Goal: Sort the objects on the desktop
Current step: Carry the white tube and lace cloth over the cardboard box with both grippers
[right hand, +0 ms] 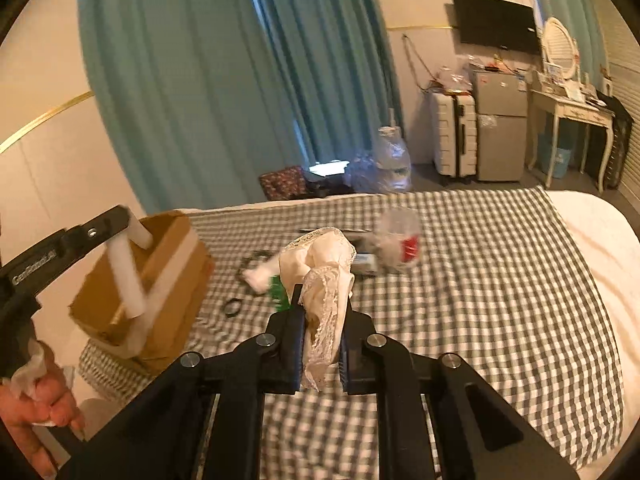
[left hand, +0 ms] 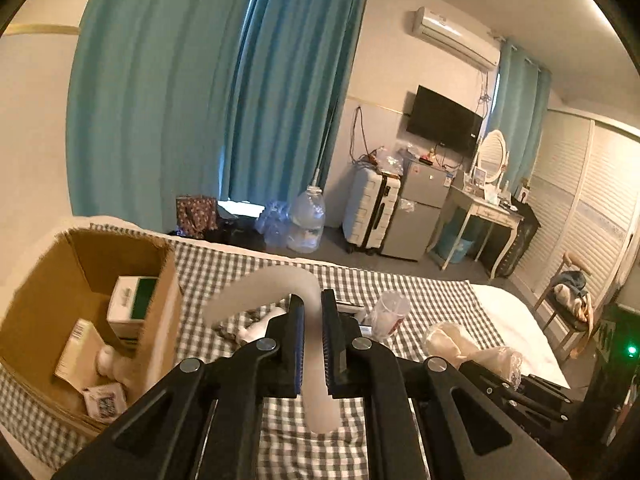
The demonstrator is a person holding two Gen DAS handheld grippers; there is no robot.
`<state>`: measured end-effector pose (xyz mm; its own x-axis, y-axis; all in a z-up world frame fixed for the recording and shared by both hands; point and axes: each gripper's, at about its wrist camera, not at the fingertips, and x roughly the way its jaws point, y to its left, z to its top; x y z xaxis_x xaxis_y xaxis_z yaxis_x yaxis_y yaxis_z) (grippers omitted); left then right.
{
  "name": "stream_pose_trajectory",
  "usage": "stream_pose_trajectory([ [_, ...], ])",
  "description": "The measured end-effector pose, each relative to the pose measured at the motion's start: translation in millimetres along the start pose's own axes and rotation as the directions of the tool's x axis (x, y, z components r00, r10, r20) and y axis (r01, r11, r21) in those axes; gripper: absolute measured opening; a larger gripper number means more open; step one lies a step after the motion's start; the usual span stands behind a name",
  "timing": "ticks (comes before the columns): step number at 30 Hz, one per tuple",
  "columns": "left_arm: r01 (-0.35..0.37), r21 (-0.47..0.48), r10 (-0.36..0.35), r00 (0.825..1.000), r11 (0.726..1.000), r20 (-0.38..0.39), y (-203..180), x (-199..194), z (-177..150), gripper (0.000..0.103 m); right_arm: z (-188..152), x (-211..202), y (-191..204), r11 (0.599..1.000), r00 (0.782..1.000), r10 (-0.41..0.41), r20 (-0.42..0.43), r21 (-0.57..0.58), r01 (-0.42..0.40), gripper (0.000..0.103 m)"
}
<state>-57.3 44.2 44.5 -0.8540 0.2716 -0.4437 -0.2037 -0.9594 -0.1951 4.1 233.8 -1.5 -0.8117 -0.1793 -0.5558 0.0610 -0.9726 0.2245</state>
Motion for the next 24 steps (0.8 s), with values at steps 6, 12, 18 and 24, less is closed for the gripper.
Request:
stream_pose_trajectory([
  [6, -0.034, -0.018, 0.034, 0.999, 0.999, 0.025, 33.2, -21.3, 18.5, 0.007, 13.2, -2.6, 60.8, 0.993, 0.998, 0.062, 0.014, -0.099, -0.06, 0.012],
  [12, -0.079, -0.033, 0.08, 0.996, 0.996, 0.033, 77.8, -29.7, 34.5, 0.007, 24.2, 26.2, 126.5, 0.974, 0.99, 0.141, -0.018, -0.179, -0.142, 0.012],
  [18, -0.158, -0.036, 0.157, 0.987, 0.987, -0.028, 129.5, -14.4, 25.4, 0.007, 24.8, 75.2, 174.5, 0.954, 0.971, 0.222, -0.09, -0.188, -0.235, 0.012],
  [24, -0.219, -0.093, 0.206, 0.97, 0.971, -0.131, 182.4, 13.8, -3.6, 0.007, 25.5, 128.5, 208.2, 0.94, 0.953, 0.253, -0.166, -0.19, -0.283, 0.012],
])
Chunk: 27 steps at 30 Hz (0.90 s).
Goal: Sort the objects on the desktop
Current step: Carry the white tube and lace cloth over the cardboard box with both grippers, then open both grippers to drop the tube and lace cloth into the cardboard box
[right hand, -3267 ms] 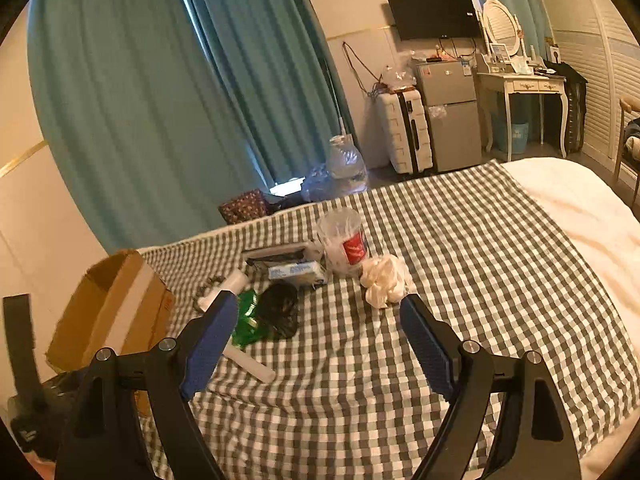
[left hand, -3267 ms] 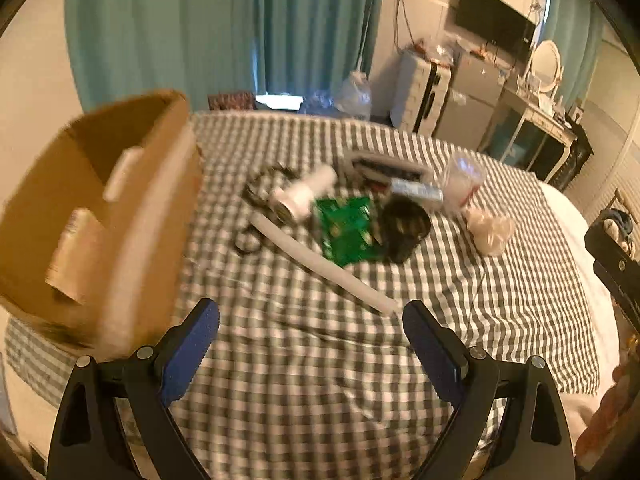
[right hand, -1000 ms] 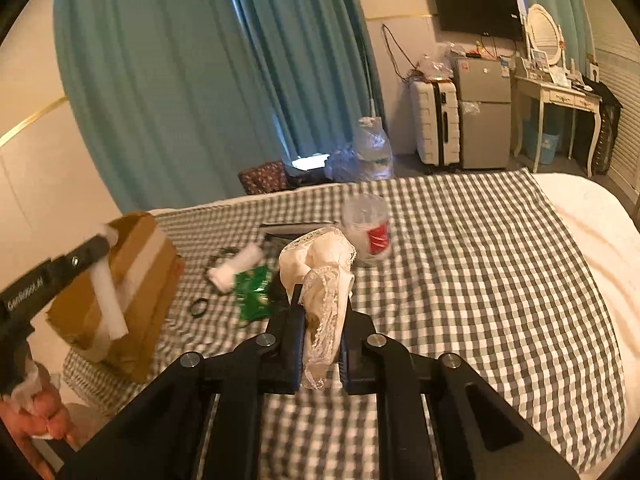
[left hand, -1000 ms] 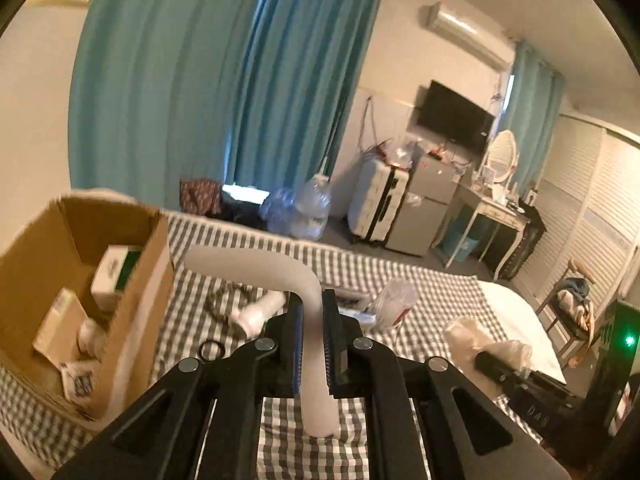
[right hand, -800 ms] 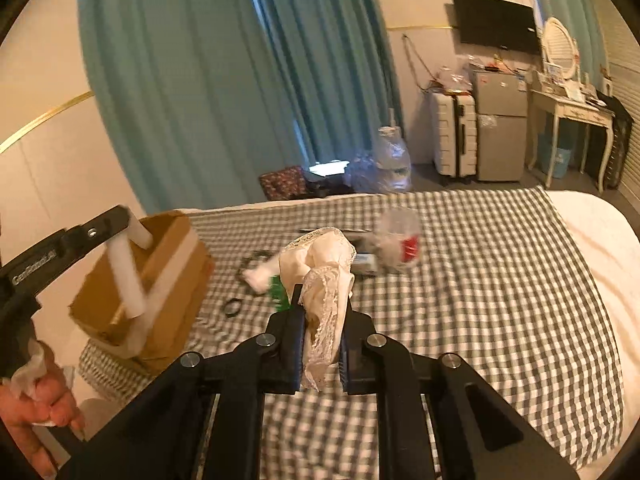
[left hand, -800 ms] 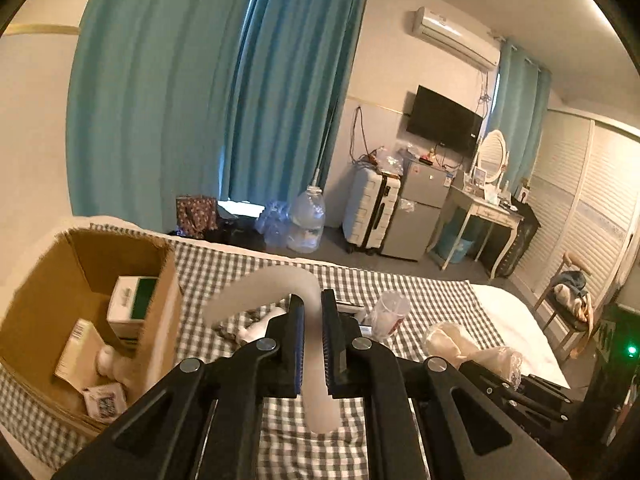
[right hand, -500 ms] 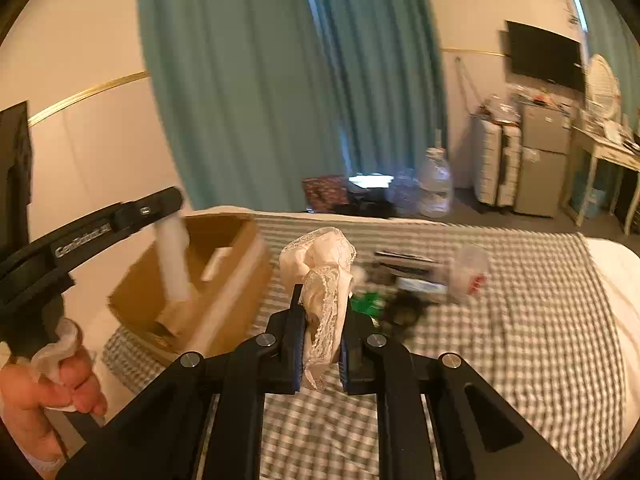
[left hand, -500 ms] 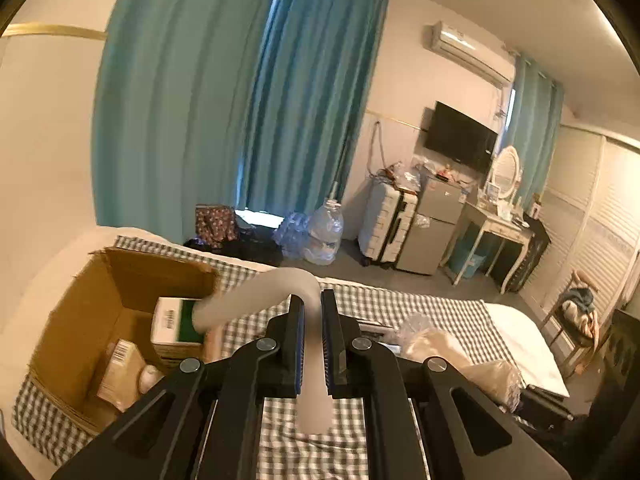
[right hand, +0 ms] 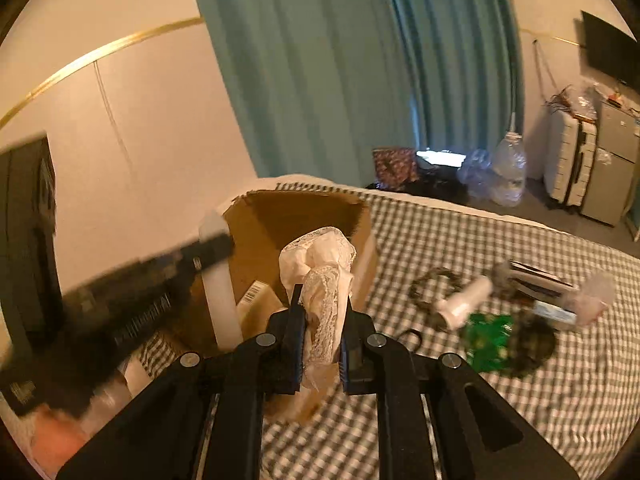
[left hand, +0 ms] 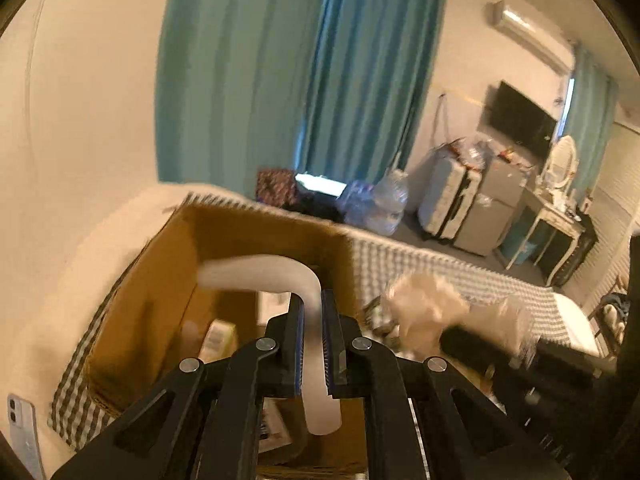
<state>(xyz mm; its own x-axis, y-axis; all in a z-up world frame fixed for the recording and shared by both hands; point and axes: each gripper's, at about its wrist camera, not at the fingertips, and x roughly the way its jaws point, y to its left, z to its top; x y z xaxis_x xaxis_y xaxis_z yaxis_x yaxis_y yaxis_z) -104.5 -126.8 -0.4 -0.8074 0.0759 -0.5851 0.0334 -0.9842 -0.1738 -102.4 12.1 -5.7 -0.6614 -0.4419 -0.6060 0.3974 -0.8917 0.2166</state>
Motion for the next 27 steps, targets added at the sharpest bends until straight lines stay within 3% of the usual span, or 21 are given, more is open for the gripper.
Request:
stream_pose_trajectory([
  [9, -0.071, -0.005, 0.071, 0.996, 0.997, -0.056, 26.4, 30.5, -13.5, 0.009, 16.7, 53.7, 8.2, 0.997, 0.997, 0.065, -0.034, 0.039, -0.063, 0.016],
  [10, -0.083, 0.004, 0.083, 0.995, 0.997, -0.06, 26.5, 32.1, -15.0, 0.014, 17.6, 54.9, 9.5, 0.997, 0.997, 0.065, -0.033, 0.045, -0.064, 0.02],
  [12, -0.14, 0.026, 0.142, 0.987, 0.99, -0.073, 27.3, 35.9, -16.4, 0.032, 21.0, 57.7, 7.3, 0.996, 0.998, 0.062, -0.025, 0.071, -0.06, 0.051],
  [13, -0.169, 0.037, 0.171, 0.982, 0.985, -0.076, 29.4, 37.6, -16.9, 0.047, 21.0, 56.5, 4.2, 0.995, 0.999, 0.044, -0.006, 0.086, -0.043, 0.067],
  [14, -0.201, 0.049, 0.205, 0.976, 0.978, -0.077, 29.4, 40.5, -16.6, 0.069, 21.8, 51.9, 3.2, 0.995, 0.999, 0.035, 0.017, 0.094, -0.036, 0.068],
  [16, -0.228, 0.061, 0.233, 0.969, 0.972, -0.085, 29.6, 42.1, -20.2, 0.087, 23.6, 46.4, 0.6, 0.994, 0.998, 0.051, 0.038, 0.097, -0.054, 0.068],
  [21, -0.241, 0.064, 0.247, 0.961, 0.969, -0.127, 26.8, 36.3, -26.0, 0.087, 20.8, 22.7, -16.5, 0.992, 0.998, 0.002, 0.058, 0.129, -0.01, 0.068],
  [27, -0.213, 0.073, 0.219, 0.97, 0.974, -0.103, 5.0, 6.6, -27.5, 0.093, -4.2, -31.5, -67.0, 0.974, 0.99, -0.116, 0.08, 0.204, 0.098, 0.068],
])
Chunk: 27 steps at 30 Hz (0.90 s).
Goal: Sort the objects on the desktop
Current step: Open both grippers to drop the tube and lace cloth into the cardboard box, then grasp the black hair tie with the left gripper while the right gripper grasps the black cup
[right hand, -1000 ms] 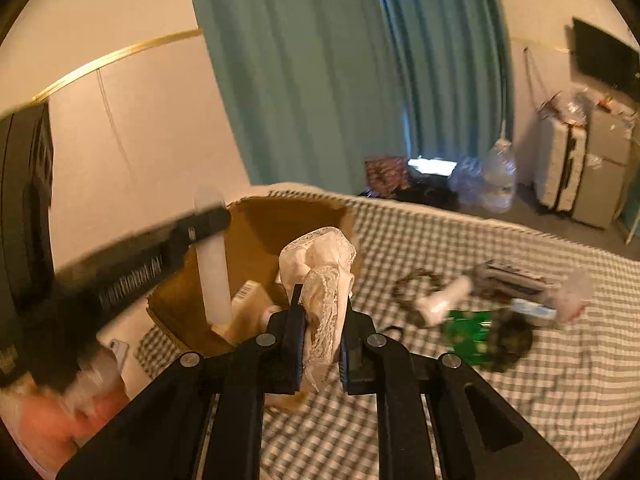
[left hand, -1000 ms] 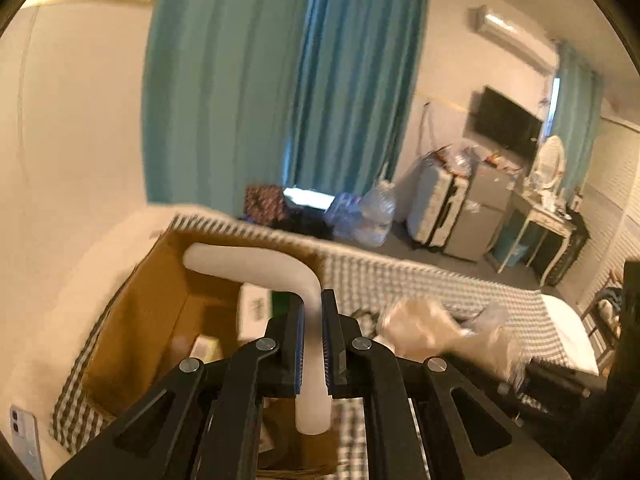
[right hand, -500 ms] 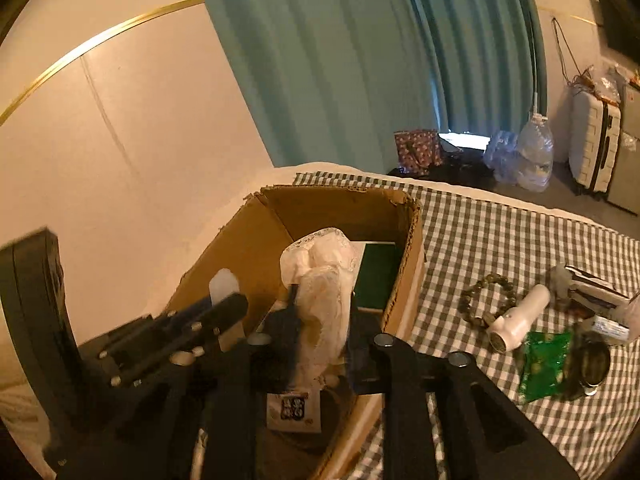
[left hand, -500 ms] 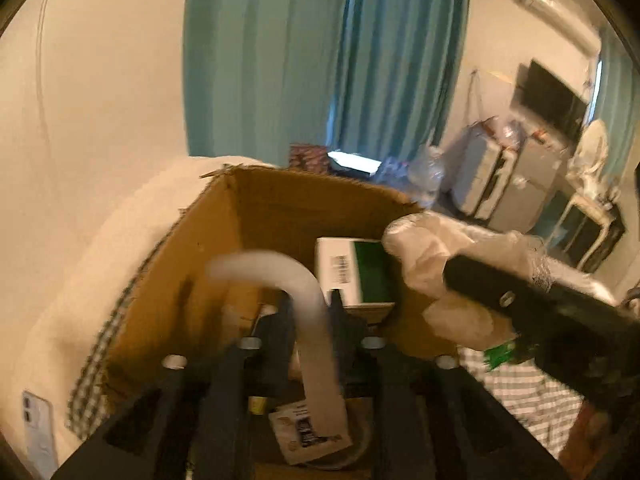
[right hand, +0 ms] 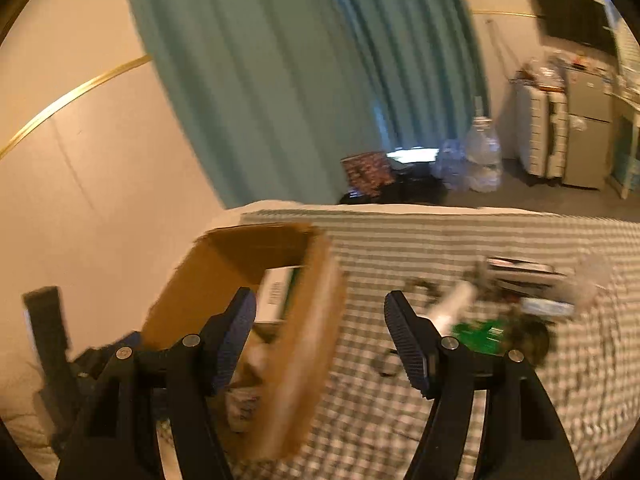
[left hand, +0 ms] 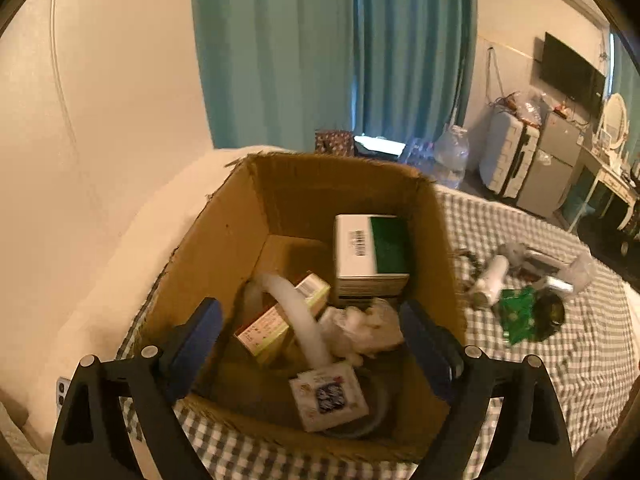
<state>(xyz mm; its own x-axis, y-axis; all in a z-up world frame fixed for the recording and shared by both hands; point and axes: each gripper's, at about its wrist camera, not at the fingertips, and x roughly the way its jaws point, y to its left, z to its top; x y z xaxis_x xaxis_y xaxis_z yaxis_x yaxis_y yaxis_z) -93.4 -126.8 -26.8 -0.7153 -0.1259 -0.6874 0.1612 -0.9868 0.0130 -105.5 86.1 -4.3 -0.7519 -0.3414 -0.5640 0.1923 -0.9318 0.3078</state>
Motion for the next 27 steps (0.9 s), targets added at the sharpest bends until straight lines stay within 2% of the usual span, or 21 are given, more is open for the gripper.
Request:
stream_pose_trajectory([
  [7, 0.115, 0.014, -0.116, 0.993, 0.993, 0.027, -60.2, -27.3, -13.3, 0.096, -18.4, -68.0, -84.1, 0.985, 0.987, -0.156, 0.048, 0.078, 0.152, 0.068],
  [13, 0.176, 0.067, -0.175, 0.984, 0.982, -0.013, -129.2, -15.7, -36.1, 0.096, -42.8, -89.3, -130.1, 0.972, 0.974, -0.222, 0.039, 0.089, 0.218, 0.068],
  [15, 0.191, 0.094, -0.188, 0.981, 0.977, -0.037, -151.4, -5.4, -46.0, 0.096, -52.9, -82.5, -142.4, 0.971, 0.975, -0.222, 0.022, 0.091, 0.219, 0.068],
  [18, 0.17, 0.158, -0.155, 0.982, 0.973, -0.107, -177.9, 20.6, -59.8, 0.096, -69.3, -66.1, -154.6, 0.973, 0.977, -0.214, -0.008, 0.086, 0.214, 0.068],
  [20, 0.188, 0.179, -0.165, 0.976, 0.966, -0.14, -190.0, 38.9, -66.2, 0.096, -77.8, -50.0, -156.5, 0.976, 0.978, -0.207, -0.029, 0.068, 0.209, 0.068],
  [24, 0.163, 0.208, -0.134, 0.98, 0.964, -0.147, -201.2, 71.9, -73.9, 0.096, -83.6, -15.3, -155.9, 0.979, 0.975, -0.202, -0.089, 0.005, 0.203, 0.068],
  [27, 0.145, 0.218, -0.114, 0.982, 0.965, -0.15, -202.1, 100.0, -75.8, 0.096, -82.3, 6.6, -162.0, 0.98, 0.975, -0.196, -0.107, 0.011, 0.198, 0.068],
])
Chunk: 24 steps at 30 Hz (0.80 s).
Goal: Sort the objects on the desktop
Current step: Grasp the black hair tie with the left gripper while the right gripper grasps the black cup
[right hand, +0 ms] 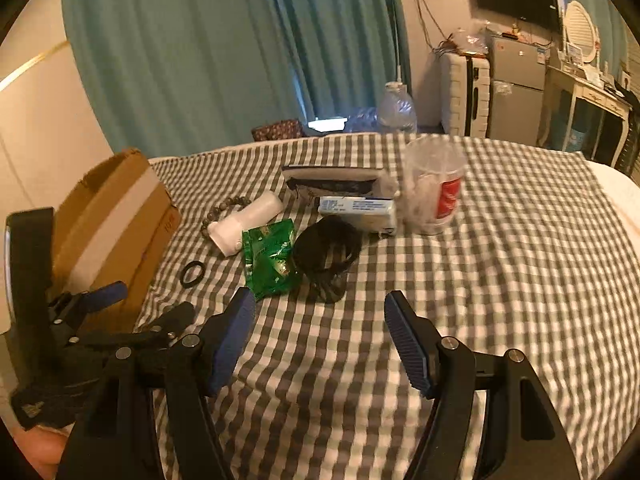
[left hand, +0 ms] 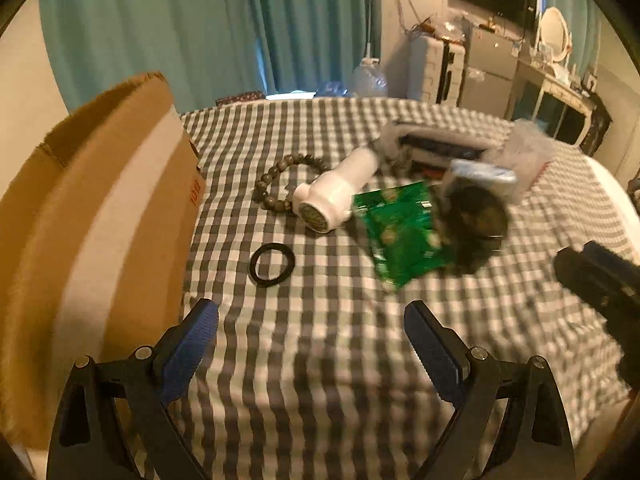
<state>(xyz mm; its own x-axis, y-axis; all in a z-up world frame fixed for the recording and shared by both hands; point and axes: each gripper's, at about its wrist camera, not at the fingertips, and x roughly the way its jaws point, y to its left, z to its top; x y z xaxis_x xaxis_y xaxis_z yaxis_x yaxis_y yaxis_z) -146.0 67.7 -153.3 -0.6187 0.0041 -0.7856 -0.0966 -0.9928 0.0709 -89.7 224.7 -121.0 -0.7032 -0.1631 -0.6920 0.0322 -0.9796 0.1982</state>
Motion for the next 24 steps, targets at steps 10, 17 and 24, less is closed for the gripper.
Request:
stream_pose_trajectory([
  [10, 0.002, -0.024, -0.004, 0.998, 1.0, -0.056, 10.6, 65.0, 6.4, 0.096, 6.8, 71.8, -4.5, 0.999, 0.996, -0.033, -0.085, 0.024, 0.035, 0.068],
  [17, 0.072, -0.055, -0.076, 0.996, 0.996, -0.055, 23.6, 76.7, 11.5, 0.096, 10.5, 97.7, -1.0, 0.998, 0.993, -0.059, -0.103, 0.0, 0.059, 0.068],
  [24, 0.117, -0.218, -0.128, 0.991, 0.969, -0.035, 62.6, 72.8, 10.8, 0.048, 16.2, 107.1, -6.2, 0.998, 0.994, -0.061, -0.087, 0.009, 0.062, 0.066],
])
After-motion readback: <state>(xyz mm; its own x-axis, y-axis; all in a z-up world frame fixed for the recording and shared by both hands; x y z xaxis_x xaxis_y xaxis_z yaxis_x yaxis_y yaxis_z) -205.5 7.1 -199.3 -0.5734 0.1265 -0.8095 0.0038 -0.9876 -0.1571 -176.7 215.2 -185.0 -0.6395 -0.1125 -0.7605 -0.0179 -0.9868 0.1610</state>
